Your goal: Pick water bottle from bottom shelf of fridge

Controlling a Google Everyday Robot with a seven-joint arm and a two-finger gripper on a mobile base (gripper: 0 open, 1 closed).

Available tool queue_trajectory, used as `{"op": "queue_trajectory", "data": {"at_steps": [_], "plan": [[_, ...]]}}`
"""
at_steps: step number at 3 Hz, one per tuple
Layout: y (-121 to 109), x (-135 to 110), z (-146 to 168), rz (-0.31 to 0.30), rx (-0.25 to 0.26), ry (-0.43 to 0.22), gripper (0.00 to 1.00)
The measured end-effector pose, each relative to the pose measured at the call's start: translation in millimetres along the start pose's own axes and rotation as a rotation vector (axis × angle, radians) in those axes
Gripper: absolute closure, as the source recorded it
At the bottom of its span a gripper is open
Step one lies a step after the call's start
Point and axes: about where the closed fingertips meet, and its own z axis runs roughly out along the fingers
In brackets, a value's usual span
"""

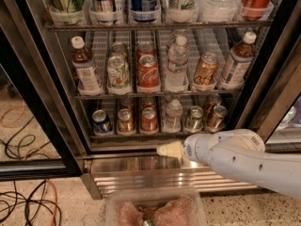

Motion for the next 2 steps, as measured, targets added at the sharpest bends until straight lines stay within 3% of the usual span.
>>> {"op": "queue_trajectory", "data": {"at_steps": [2], "plan": [[6.8, -23.9, 22.8, 0.037, -0.052, -0.092, 0.00]]}}
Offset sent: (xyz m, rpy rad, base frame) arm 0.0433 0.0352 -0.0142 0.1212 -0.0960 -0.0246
